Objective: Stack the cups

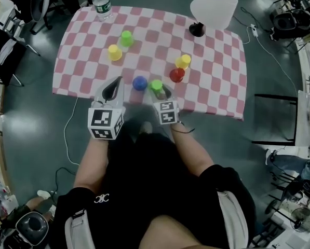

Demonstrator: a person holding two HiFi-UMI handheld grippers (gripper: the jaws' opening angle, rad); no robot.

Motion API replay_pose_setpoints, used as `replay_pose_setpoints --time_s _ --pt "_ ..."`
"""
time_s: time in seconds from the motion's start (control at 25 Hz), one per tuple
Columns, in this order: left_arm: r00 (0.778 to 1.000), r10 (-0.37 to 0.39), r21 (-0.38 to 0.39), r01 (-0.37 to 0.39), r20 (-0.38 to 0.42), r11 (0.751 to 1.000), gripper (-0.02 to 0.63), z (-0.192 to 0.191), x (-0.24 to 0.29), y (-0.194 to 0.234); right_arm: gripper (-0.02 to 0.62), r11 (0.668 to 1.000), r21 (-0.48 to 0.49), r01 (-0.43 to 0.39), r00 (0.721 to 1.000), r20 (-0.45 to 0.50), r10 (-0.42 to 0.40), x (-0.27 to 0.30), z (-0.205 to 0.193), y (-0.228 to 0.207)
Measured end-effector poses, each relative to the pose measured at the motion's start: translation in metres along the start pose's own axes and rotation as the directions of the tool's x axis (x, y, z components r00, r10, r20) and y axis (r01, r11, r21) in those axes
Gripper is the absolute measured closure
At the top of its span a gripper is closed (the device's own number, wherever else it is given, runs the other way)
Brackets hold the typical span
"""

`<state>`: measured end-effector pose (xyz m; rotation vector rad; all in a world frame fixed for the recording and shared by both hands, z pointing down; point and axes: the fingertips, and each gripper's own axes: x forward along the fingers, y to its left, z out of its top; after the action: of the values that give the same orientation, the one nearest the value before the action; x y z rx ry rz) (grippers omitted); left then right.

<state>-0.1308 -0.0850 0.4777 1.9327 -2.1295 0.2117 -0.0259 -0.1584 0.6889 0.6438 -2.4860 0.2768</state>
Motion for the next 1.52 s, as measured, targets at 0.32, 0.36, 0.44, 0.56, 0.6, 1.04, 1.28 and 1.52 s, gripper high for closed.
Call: replay_pose_setpoints --time_s 0.32,0.36,0.44,0.56,0.6,1.04,1.28,1.52 --pt "1.0 0.013 -0.011 -0.013 0.004 1.0 0.607 0.001 -0.004 0.005 0.365 0.998 0.064 -0.021 0.999 0.036 0.019 -0.002 0.003 -0.005" --pt "1.0 0.012 -0.011 -0.012 0.004 1.0 0.607 0.002 -0.004 0.005 0.345 0.996 0.083 -0.021 0.999 0.05 0.017 -0.005 0.006 -0.007" --pt "1.0 0.011 -0.009 -0.011 0.007 1.0 0.607 0.003 -0.004 0.005 0.333 0.996 0.093 -0.017 0.996 0.092 0.009 -0.012 0.014 -0.009" --pt "1.0 0.006 -0.003 -0.006 0.013 1.0 0.607 0.006 -0.002 0.006 0.333 0.996 0.092 -0.004 0.986 0.166 -0.011 -0.025 0.04 -0.011" --pt "1.0 0.005 -0.002 -0.005 0.015 1.0 0.607 0.007 -0.002 0.006 0.333 0.996 0.093 -0.001 0.981 0.191 -0.017 -0.03 0.053 -0.011" --pt "0.998 -0.017 -0.016 0.017 0.057 1.0 0.607 0.025 0.01 0.013 0.578 0.985 0.093 0.145 0.872 0.459 -0.171 -0.1 0.209 -0.028" --pt "0.996 -0.037 0.004 0.037 0.082 0.999 0.607 0.041 0.018 0.015 0.597 0.977 0.106 0.183 0.837 0.505 -0.212 -0.116 0.24 -0.025" --pt "0.995 -0.054 0.017 0.052 0.088 0.998 0.607 0.049 0.021 0.026 0.597 0.972 0.074 0.221 0.831 0.507 -0.227 -0.107 0.246 -0.012"
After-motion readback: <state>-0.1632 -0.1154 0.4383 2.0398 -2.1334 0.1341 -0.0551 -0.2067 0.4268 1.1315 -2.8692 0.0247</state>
